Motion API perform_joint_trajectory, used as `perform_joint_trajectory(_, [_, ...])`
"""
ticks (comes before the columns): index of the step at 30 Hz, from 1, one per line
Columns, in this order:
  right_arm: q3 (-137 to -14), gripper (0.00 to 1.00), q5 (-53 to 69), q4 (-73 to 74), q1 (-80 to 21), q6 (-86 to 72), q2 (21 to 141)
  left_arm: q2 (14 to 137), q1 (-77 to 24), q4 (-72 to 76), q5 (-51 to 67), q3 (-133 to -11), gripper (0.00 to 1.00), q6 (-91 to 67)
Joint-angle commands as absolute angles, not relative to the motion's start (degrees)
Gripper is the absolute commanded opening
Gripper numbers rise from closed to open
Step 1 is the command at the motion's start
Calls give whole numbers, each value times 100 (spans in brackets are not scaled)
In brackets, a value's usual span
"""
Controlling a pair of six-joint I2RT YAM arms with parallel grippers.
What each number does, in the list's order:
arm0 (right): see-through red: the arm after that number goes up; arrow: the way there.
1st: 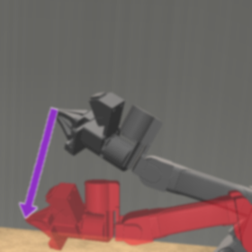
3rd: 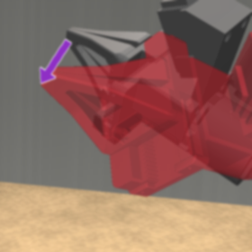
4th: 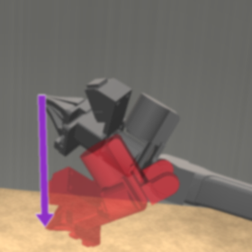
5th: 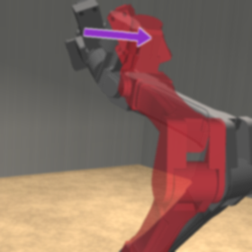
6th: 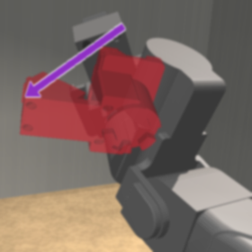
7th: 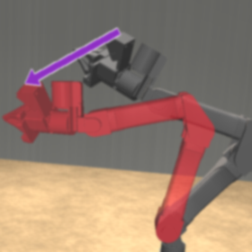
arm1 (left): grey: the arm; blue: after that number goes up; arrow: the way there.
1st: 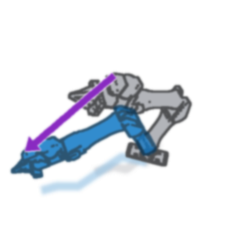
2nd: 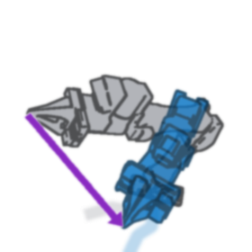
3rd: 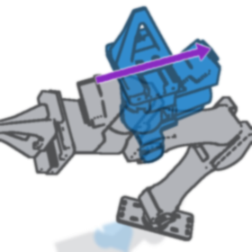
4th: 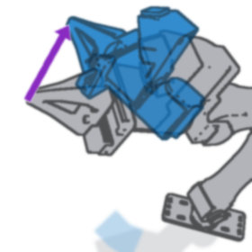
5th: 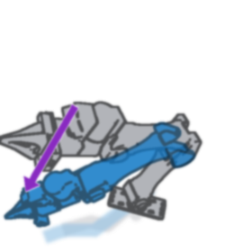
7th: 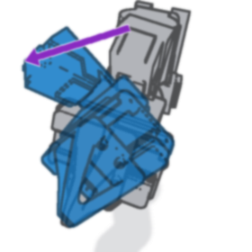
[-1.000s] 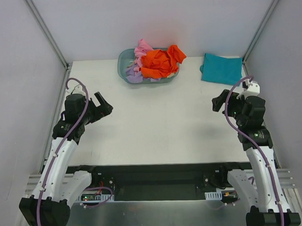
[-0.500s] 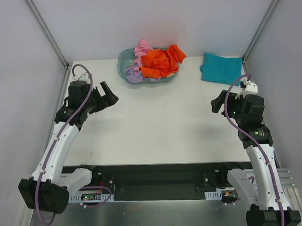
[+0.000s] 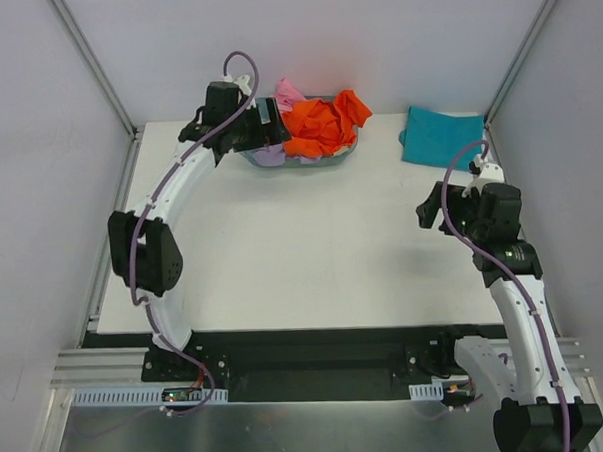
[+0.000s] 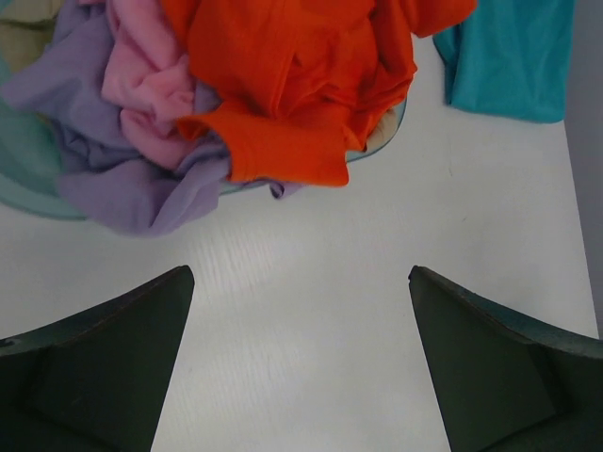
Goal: Fold and stack the t-shirts
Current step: Grab the tshirt from the pile
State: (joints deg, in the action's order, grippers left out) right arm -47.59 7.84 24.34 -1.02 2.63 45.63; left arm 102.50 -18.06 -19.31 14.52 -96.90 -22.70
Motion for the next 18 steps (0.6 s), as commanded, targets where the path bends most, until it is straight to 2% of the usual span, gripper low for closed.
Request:
perform_joint_trajectory(1, [-5027, 97, 633, 2443, -123, 422, 4737, 11336, -1872, -1775, 2363, -11106, 99, -2161])
perform_joint_trajectory(6, [-5177, 97, 395, 2505, -114, 422, 4878, 12600, -2003, -1767, 2417, -12513, 99, -2180])
perform_joint_trajectory(10, [-5159, 97, 440, 2557, -123, 413, 4965, 13341, -2109, -1723, 1944, -13752, 99, -2154])
perform_joint_trajectory(14, [-5133, 97, 343, 2593, -123, 413, 5001, 13596, -2259, -1478, 392, -13834, 99, -1522])
perform_joint_trajectory(18, [-5115, 97, 352, 2514, -123, 326, 5159, 14026, -2373, -1301, -156, -14036, 99, -923])
